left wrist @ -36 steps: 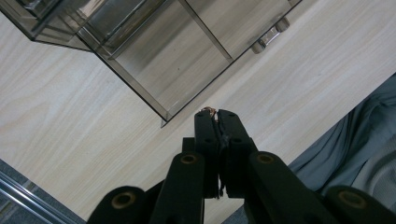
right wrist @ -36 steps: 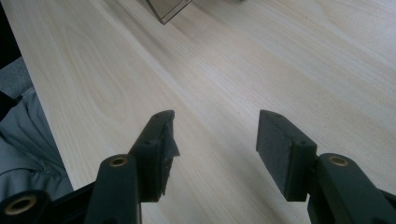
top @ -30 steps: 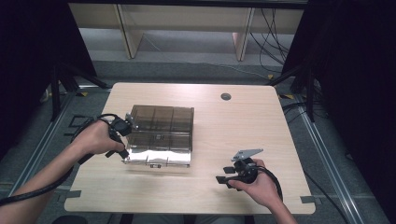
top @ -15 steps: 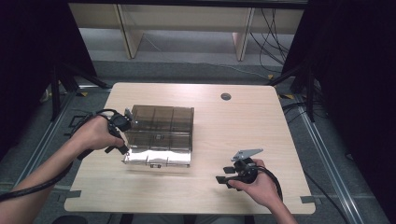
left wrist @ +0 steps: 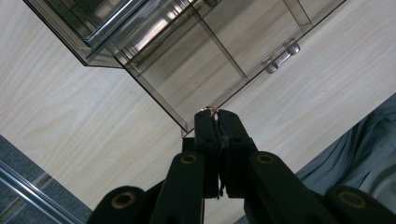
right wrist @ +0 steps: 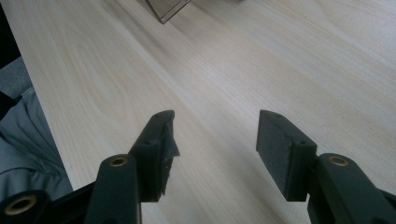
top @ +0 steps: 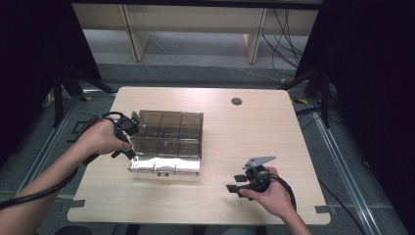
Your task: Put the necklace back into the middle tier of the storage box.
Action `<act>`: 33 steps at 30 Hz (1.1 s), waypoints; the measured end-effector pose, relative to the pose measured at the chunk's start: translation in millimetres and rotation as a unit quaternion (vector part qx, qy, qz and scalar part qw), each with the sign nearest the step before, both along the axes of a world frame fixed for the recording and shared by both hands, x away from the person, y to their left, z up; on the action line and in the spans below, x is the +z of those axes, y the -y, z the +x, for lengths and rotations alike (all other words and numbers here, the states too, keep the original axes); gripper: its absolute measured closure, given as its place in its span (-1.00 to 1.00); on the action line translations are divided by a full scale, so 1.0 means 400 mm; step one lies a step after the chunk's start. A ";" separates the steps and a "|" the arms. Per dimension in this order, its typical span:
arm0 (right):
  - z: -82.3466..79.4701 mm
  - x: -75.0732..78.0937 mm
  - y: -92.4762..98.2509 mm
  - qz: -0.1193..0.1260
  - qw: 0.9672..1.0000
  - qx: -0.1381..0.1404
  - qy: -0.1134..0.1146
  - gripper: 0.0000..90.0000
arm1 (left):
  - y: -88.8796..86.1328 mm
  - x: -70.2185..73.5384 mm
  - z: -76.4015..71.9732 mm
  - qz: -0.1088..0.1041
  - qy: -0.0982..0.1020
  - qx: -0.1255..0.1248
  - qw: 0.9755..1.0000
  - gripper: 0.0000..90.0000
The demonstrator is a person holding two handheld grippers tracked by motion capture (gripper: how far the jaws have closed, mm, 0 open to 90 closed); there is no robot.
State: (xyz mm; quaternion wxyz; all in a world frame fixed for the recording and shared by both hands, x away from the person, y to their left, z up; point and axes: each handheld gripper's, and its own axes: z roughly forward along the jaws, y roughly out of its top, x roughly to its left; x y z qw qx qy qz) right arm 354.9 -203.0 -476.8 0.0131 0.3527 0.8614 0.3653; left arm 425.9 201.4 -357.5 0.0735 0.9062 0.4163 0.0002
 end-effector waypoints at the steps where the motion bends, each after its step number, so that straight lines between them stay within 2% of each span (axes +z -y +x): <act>1: 0.000 0.000 0.000 0.000 1.000 0.001 0.000 0.05 | 0.000 -0.002 0.005 0.000 -0.001 0.000 1.000 0.93; 6: 0.001 -0.001 0.000 0.002 1.000 0.004 0.002 0.05 | 0.000 -0.006 0.013 0.001 0.000 -0.001 1.000 0.93; 8: 0.001 -0.001 0.000 0.002 1.000 0.004 0.002 0.05 | 0.004 -0.009 0.014 -0.002 0.000 0.009 1.000 0.93; 10: 0.001 -0.001 0.000 0.002 1.000 0.005 0.002 0.05 | 0.004 -0.011 0.019 0.002 -0.003 0.001 1.000 0.93; 12: 0.001 -0.001 0.000 0.002 1.000 0.005 0.002 0.05 | 0.007 -0.015 0.020 -0.002 -0.003 0.005 1.000 0.93; 20: 0.000 0.000 0.001 0.003 1.000 -0.001 0.001 0.05 | 0.021 -0.036 0.028 -0.001 -0.007 -0.012 1.000 0.93; 21: 0.001 0.000 0.001 0.002 1.000 0.002 0.001 0.05 | 0.024 -0.039 0.029 0.002 -0.012 -0.011 1.000 0.93; 30: 0.001 -0.001 0.001 0.003 1.000 0.005 0.002 0.05 | 0.033 -0.052 0.037 0.001 -0.014 -0.015 1.000 0.93; 31: 0.001 -0.001 0.001 0.003 1.000 0.005 0.002 0.05 | 0.035 -0.054 0.036 -0.002 -0.013 -0.008 1.000 0.93; 33: 0.001 -0.001 0.001 0.002 1.000 0.005 0.002 0.05 | 0.036 -0.056 0.041 0.004 -0.015 -0.017 1.000 0.93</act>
